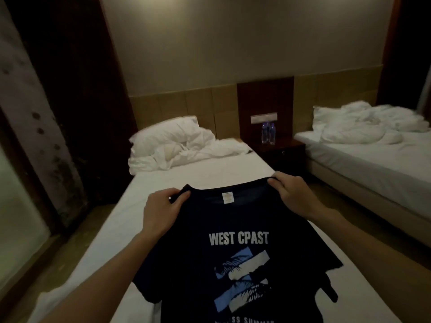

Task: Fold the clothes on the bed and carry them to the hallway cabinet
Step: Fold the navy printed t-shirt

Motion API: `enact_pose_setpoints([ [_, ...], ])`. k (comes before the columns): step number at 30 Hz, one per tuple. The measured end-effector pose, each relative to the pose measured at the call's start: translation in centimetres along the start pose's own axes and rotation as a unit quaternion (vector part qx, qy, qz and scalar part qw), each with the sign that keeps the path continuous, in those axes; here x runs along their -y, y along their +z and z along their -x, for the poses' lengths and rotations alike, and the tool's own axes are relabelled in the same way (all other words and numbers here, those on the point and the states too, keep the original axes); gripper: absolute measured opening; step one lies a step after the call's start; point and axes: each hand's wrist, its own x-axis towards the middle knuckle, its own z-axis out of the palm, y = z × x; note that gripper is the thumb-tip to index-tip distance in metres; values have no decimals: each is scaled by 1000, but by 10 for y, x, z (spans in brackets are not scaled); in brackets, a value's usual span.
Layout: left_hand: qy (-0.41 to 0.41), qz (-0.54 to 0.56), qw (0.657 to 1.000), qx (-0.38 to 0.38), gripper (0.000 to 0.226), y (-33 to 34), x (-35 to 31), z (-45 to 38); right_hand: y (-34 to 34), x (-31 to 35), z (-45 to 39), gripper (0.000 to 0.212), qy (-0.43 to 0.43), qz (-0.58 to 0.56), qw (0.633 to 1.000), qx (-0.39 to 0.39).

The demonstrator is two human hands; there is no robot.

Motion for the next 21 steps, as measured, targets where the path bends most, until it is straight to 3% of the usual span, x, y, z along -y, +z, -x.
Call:
enact_pose_setpoints([
  [5,-62,-42,995,62,27,100,91,-35,90,-85,-47,24,81,18,995,63],
  [11,-134,-104,977,133,30,208,195,-56,200,-188,-77,24,156,6,969,192],
  [17,-159,-136,963,170,27,291,265,-27,291,-255,-50,28,226,26,952,202],
  [21,-121,-155,968,154,26,310,279,-11,311,-257,-37,32,185,146,957,171],
])
